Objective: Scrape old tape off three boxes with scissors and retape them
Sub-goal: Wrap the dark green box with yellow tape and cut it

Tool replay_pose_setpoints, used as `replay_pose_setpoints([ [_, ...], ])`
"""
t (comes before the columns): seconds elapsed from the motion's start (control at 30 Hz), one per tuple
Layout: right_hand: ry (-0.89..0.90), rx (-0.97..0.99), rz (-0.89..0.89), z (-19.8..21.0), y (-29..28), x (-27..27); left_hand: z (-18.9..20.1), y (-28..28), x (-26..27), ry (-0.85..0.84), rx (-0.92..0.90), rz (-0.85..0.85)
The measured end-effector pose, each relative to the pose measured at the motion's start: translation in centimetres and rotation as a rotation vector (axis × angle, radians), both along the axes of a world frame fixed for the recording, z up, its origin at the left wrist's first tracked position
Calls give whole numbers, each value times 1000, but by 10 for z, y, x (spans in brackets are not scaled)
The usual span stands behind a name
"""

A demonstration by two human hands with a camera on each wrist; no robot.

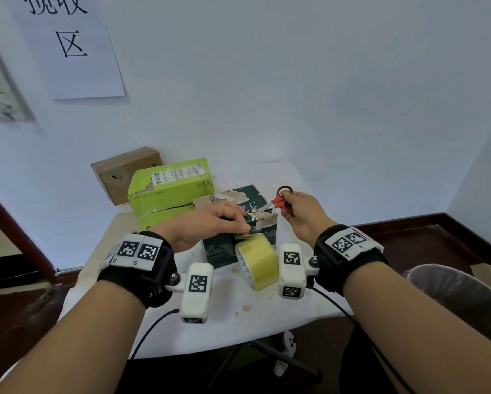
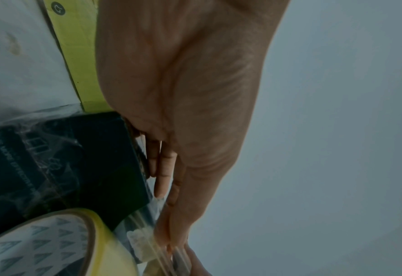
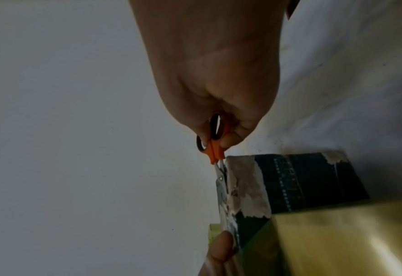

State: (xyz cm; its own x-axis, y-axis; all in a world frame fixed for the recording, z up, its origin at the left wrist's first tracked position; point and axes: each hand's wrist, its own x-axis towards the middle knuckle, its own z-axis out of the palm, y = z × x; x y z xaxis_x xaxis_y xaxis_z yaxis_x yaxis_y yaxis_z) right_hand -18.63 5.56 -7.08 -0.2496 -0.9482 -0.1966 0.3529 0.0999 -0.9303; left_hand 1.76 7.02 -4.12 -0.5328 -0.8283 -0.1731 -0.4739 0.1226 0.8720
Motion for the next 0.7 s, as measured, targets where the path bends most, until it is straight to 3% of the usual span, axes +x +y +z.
replay_pose_setpoints([
  [0.43,-90,-115,38,-12,5,-4,1,2,-1,2,1,-1],
  [0.5,-79,-99,-25,-10,3,-6,1,2,0,4,-4,-5],
  [0.63,29,-54,-332,-12,-4,-31,1,1,0,-3,1,1],
  [0.7,135,40,-370,-28,-4,-49,1,1,-1,-1,1,3],
])
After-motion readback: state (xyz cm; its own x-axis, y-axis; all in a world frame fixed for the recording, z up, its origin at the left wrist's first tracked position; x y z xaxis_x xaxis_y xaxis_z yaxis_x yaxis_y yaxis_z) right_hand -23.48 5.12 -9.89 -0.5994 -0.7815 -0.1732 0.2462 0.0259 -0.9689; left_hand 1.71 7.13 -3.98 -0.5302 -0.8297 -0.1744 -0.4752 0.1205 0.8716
